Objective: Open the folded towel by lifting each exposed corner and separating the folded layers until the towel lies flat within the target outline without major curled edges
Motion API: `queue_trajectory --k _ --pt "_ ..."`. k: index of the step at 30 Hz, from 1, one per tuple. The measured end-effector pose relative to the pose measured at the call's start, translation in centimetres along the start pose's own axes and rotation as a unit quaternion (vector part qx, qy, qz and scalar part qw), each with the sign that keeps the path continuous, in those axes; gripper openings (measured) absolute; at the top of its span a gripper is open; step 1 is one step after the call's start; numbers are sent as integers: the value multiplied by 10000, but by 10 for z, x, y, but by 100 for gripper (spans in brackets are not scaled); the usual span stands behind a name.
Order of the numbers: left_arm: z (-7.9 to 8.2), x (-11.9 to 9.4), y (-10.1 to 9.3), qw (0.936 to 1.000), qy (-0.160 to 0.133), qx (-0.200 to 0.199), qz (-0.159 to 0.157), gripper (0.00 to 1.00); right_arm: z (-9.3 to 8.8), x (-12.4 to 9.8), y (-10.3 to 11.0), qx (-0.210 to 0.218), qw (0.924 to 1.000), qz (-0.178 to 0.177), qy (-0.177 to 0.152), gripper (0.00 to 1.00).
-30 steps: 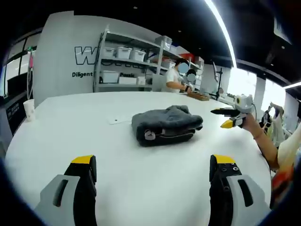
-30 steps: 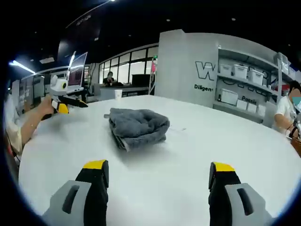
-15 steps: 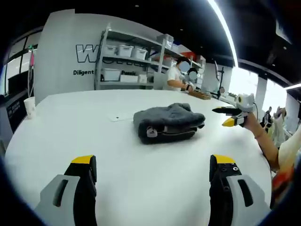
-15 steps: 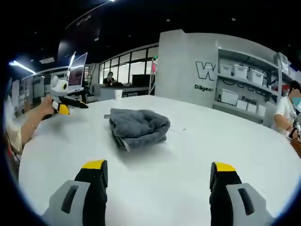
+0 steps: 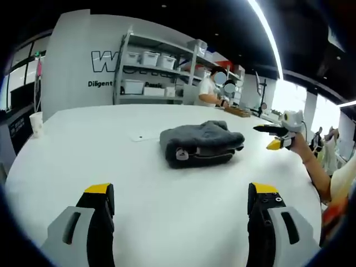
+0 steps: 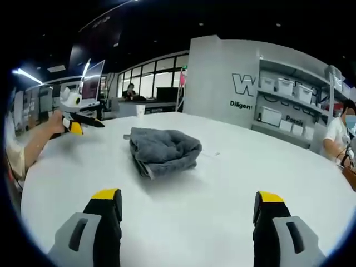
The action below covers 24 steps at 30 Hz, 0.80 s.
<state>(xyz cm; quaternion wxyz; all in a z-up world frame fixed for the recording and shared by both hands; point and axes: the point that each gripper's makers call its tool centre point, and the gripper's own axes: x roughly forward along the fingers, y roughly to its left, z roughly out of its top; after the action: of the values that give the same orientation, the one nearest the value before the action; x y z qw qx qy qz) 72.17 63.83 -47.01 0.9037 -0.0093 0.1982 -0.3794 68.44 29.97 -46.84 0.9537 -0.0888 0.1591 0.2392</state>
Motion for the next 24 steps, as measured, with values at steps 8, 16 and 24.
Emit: queue_trajectory --k 8,16,24 --pt "-7 2 4 9999 114 -72 35 97 -1 0 1 22 10000 10 31 99" --pt "-6 -1 5 9999 83 -88 60 97 -5 3 3 30 9999 48 89 99" --pt "-8 0 5 9999 82 -141 52 97 -8 3 3 4 9999 49 165 99"
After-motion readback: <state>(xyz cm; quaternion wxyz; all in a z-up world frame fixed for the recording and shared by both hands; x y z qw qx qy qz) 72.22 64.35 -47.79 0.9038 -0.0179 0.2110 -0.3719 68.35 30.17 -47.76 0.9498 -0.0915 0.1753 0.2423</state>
